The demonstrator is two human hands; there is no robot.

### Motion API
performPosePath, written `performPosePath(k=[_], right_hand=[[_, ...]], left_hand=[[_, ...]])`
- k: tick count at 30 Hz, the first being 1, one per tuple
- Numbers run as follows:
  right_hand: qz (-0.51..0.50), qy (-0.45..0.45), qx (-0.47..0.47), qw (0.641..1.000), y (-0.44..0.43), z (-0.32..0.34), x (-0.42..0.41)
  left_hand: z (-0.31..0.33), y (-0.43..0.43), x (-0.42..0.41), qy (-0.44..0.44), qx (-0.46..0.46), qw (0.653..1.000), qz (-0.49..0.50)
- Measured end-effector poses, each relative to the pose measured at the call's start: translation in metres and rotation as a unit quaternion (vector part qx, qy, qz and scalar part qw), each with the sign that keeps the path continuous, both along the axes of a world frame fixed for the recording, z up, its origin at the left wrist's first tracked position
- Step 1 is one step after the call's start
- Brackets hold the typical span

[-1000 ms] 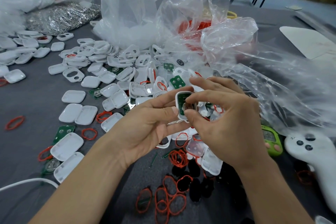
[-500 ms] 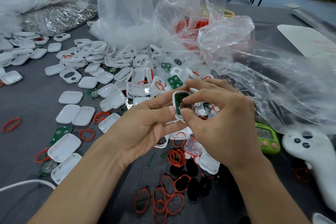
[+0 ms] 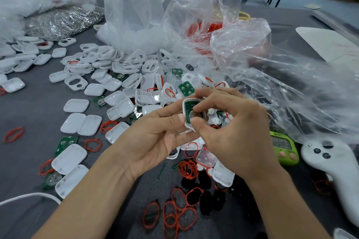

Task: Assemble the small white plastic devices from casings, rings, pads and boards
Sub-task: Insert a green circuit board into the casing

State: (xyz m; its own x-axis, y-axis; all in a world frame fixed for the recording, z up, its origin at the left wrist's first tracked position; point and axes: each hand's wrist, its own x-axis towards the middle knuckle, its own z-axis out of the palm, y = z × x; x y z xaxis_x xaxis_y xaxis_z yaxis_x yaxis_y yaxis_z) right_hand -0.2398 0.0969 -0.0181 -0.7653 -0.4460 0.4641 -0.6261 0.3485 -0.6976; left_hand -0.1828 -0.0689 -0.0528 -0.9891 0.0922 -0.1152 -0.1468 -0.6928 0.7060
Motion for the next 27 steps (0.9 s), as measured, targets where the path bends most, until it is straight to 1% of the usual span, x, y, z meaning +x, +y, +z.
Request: performPosePath(k=[2, 4, 6, 8, 10, 13, 14, 17, 18, 20, 24, 27], right_hand=[[0.007, -0.015, -0.027, 0.999, 0.0, -0.001, 0.0], [0.018, -0.054, -0.094, 0.994, 0.001, -0.001, -0.001], [0.017, -0.075, -0.151, 0.985, 0.003, -0.001, -0.005], [0.008, -0.08, -0.179, 0.98, 0.005, 0.0, -0.009], [-0.006, -0.106, -0.2, 0.974, 0.006, -0.001, -0.012], [-0.051, -0.179, -0.201, 0.962, 0.005, -0.004, -0.017], [-0.052, -0.212, -0.198, 0.956, 0.004, -0.005, -0.018], [0.015, -0.322, -0.216, 0.922, 0.002, -0.004, -0.017], [0.037, -0.345, -0.222, 0.911, 0.001, -0.003, -0.015], [0.067, -0.355, -0.22, 0.906, 0.0, -0.002, -0.013], [0.076, -0.324, -0.19, 0.924, 0.001, -0.004, -0.014], [0.088, -0.321, -0.178, 0.926, 0.002, -0.004, -0.015]], left_hand=[[0.002, -0.001, 0.0, 0.006, 0.009, 1.0, -0.007], [0.004, -0.003, 0.0, 0.014, 0.022, 1.0, -0.011], [0.006, -0.005, 0.0, 0.015, 0.032, 0.999, -0.012], [0.007, -0.006, 0.001, 0.018, 0.042, 0.999, -0.014], [0.008, -0.006, 0.002, 0.024, 0.048, 0.998, -0.018], [0.008, -0.006, 0.002, 0.027, 0.048, 0.998, -0.022], [0.008, -0.006, 0.001, 0.026, 0.047, 0.998, -0.022], [0.008, -0.005, 0.001, 0.026, 0.039, 0.999, -0.022], [0.008, -0.005, 0.001, 0.027, 0.032, 0.999, -0.022], [0.008, -0.005, 0.001, 0.028, 0.017, 0.999, -0.022], [0.006, -0.005, 0.001, 0.025, 0.003, 1.0, -0.018], [0.005, -0.004, 0.001, 0.028, -0.003, 0.999, -0.023]])
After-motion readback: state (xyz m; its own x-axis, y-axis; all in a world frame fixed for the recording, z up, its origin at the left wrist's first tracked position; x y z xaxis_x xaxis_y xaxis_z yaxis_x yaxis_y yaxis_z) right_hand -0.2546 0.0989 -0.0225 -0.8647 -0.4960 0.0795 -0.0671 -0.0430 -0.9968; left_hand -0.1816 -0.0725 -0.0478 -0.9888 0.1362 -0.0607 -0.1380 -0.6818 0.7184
